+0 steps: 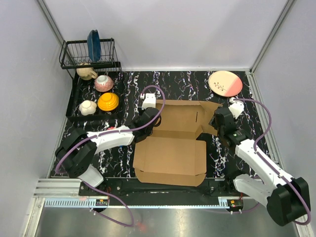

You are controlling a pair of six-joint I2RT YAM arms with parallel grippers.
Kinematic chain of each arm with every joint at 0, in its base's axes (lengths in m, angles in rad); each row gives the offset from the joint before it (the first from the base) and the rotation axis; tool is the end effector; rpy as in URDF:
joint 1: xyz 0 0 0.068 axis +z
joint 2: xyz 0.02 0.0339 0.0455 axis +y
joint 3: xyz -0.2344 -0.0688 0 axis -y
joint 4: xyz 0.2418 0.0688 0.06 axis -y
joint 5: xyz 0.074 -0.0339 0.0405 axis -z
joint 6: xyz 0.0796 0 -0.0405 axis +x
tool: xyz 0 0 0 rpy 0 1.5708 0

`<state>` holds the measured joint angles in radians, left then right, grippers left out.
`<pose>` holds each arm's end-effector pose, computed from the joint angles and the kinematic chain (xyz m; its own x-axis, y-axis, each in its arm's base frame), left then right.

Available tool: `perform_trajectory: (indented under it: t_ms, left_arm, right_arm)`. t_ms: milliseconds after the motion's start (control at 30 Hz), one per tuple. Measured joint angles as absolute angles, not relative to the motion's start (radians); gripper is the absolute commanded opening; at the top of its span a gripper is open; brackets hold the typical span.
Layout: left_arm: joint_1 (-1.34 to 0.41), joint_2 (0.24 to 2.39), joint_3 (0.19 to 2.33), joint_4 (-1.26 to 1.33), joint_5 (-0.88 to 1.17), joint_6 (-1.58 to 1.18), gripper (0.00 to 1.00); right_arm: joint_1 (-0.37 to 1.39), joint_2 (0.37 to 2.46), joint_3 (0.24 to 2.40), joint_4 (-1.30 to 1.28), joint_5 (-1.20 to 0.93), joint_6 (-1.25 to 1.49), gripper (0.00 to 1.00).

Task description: Fold the paper box

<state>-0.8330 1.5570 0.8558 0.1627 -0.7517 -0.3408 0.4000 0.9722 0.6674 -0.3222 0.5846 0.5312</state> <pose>0.2781 -0.2251 0.1700 -0.3740 0.0484 -0.9262 0.0225 0.9988 0.0431 0.2476 0.0570 0.2094 -0.4219 0.2803 -0.8622 0.3487 0.9280 0.1310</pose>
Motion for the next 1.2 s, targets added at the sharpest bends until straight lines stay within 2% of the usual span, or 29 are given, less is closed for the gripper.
perform_trajectory:
  t_ms: [233,433,500,533,600,633,767,833,867,1000,1200]
  left_arm:
    - [-0.833,1.546,0.849,0.157,-0.748,-0.341,0.0]
    - [-0.836,1.54,0.842,0.158,-0.746,-0.341,0.0]
    - [-0.837,1.54,0.842,0.159,-0.746,-0.34,0.0]
    - [-0.838,1.54,0.842,0.159,-0.747,-0.34,0.0]
    - [-0.838,1.54,0.842,0.159,-0.747,-0.339,0.0]
    - [-0.838,1.54,0.842,0.159,-0.747,-0.337,0.0]
    - [-0.838,1.54,0.842,0.157,-0.749,-0.337,0.0]
    - [-0.838,1.54,0.842,0.157,-0.749,-0.336,0.0]
    - [-0.838,1.54,0.842,0.157,-0.749,-0.336,0.0]
    - [-0.839,1.54,0.842,0.159,-0.748,-0.337,0.0]
    - [-0.841,1.541,0.843,0.158,-0.746,-0.338,0.0]
  right_arm:
    - [0.307,1.058,0.624,-0.239,0.575,0.566,0.66]
    - [0.256,1.077,0.519,-0.033,0.525,0.565,0.62]
    - [0.25,1.085,0.488,0.032,0.496,0.559,0.58]
    - [0.249,1.087,0.474,0.072,0.472,0.554,0.5]
    - [0.249,1.087,0.456,0.125,0.441,0.542,0.43]
    - [0.249,1.088,0.449,0.155,0.42,0.537,0.35]
    - [0.249,1.086,0.433,0.222,0.37,0.519,0.23]
    - [0.248,1.069,0.416,0.243,0.341,0.511,0.2]
    - [0.248,1.054,0.409,0.243,0.329,0.511,0.15]
    - [0.249,0.95,0.392,0.201,0.279,0.499,0.06]
    - [0.256,0.824,0.397,0.096,0.199,0.488,0.0]
